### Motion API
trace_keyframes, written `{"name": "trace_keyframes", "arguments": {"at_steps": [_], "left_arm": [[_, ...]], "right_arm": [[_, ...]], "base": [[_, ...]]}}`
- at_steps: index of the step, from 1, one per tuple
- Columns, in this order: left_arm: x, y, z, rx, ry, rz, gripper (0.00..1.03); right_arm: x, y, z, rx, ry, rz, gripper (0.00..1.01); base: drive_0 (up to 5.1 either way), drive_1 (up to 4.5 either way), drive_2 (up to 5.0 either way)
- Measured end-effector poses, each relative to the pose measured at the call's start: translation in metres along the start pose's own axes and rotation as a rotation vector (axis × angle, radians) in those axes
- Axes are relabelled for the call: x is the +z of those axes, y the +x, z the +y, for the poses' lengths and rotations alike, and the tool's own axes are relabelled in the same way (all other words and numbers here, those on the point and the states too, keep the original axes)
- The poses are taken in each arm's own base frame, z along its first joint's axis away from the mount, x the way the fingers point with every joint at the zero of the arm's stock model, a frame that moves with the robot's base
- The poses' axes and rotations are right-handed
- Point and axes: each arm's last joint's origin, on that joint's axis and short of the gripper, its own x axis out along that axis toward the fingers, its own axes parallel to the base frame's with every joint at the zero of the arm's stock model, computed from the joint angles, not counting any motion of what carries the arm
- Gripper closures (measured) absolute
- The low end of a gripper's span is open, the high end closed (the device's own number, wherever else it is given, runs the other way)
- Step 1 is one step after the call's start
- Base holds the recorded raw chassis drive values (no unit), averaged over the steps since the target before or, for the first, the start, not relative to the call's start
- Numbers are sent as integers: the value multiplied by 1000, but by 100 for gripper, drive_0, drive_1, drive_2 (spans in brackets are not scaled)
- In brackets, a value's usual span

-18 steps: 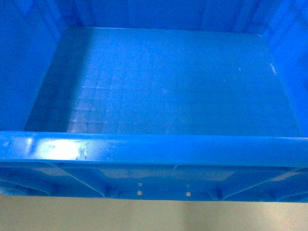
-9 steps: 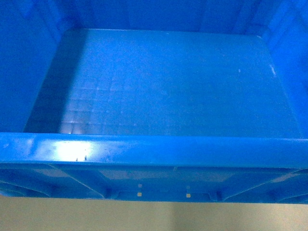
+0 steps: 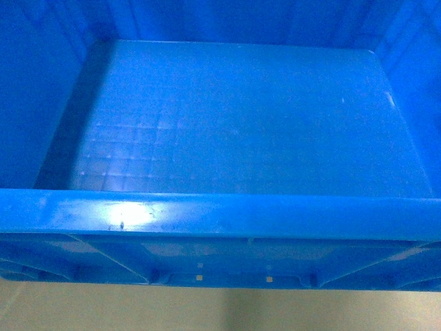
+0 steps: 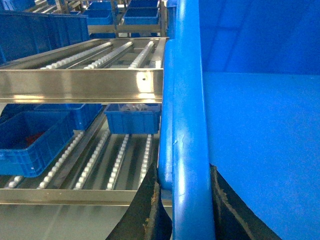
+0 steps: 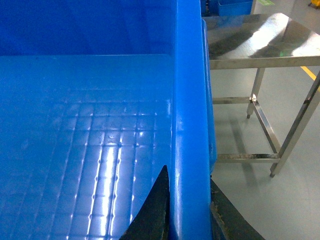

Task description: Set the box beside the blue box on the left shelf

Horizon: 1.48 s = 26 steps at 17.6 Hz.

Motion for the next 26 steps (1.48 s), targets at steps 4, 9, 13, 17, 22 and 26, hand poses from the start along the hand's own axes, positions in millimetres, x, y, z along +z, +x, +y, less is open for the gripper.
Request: {"name": "trace_keyframes", "arguments": {"at_steps": [4,9,13,17,22,26], "left_arm": [[0,0,0,2,0,0,86],[0,0,0,-1,0,-1,86],[0,0,0,1,0,-1,86],[0,0,0,1,0,1,86],[0,0,0,1,0,0,86],[0,0,0,1,0,0,86]], "right_arm": [[0,0,0,1,0,0,93],[0,0,0,-1,0,-1,93],[0,0,0,0,0,0,93],[0,0,0,0,0,1,93],[0,0,0,0,0,0,93],[0,0,0,1,0,0,93]], "base": [[-496,240,240],[-496,240,240],[-496,240,240],[-496,240,240],[-498,238,238],[-505,232,232]]}}
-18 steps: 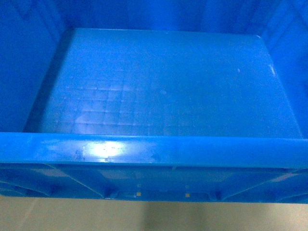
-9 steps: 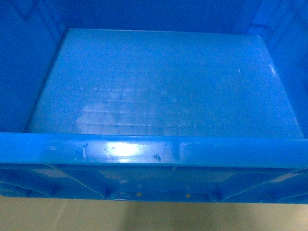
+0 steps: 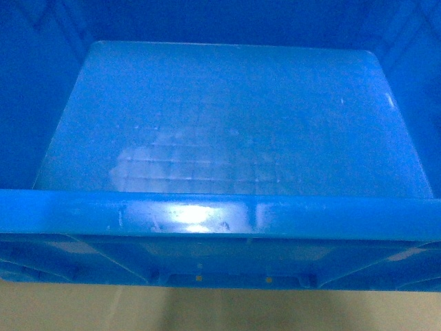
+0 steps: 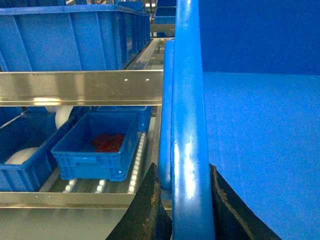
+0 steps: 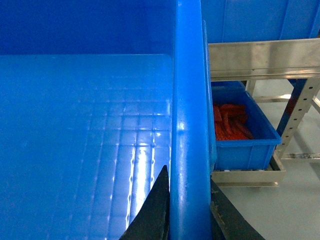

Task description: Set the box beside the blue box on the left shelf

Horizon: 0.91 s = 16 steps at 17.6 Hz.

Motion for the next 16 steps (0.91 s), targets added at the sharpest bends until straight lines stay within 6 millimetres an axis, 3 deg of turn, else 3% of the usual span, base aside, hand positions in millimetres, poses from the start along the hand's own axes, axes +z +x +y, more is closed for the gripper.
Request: {"name": "trace_keyframes", "arguments": {"at_steps": [11,16], "left_arm": [[0,0,1,2,0,0,86],[0,0,1,2,0,0,86]], "right_arm": [[0,0,0,2,-1,0,93],[0,0,0,1,-1,0,93]], "base": [[-505,232,232],[0,0,0]]}}
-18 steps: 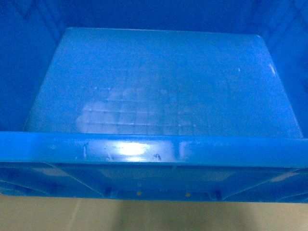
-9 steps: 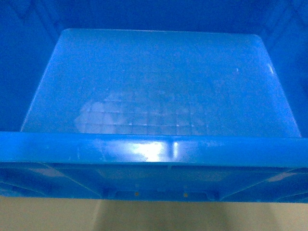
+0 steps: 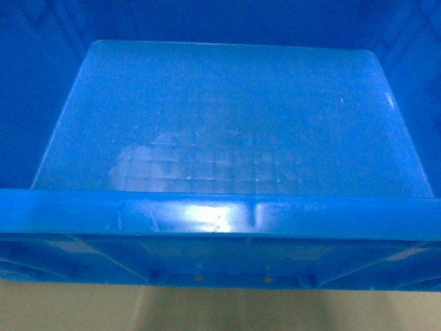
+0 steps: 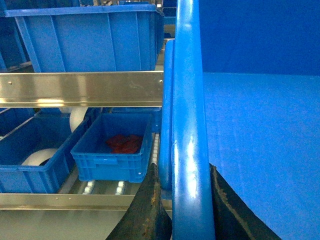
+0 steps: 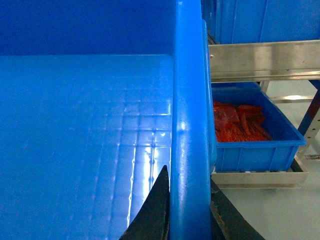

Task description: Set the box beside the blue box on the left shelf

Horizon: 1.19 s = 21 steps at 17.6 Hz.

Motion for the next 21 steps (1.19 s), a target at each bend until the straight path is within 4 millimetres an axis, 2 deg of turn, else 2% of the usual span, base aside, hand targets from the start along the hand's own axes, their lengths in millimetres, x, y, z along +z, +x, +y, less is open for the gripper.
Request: {"name": "trace_keyframes", "arguments": {"at_steps": [21], "left_arm": [[0,0,0,0,0,0,86]], "right_arm": [[0,0,0,0,0,0,93]], "base": [[0,0,0]]}}
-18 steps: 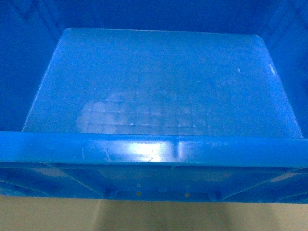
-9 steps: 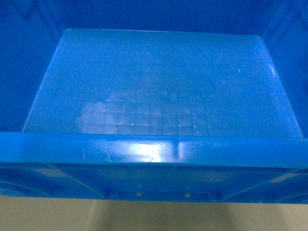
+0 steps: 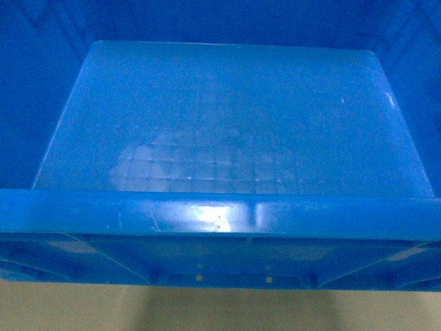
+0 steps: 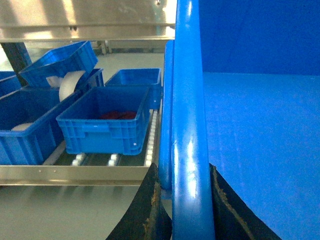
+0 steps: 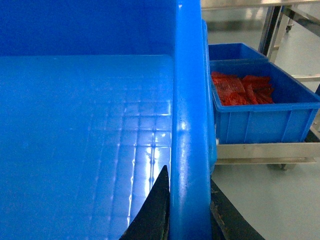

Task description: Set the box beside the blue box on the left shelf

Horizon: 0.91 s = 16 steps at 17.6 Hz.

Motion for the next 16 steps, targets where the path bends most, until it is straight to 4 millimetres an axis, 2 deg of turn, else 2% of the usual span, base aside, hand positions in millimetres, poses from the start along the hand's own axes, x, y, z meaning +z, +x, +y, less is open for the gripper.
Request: {"name": "trace_keyframes", "arguments": {"at_steps": [16], "left_arm": [[-2,0,0,0,3,12,86]], "right_arm": [[-1,0,0,-1,-2,10,93]], "base": [[0,0,0]]}}
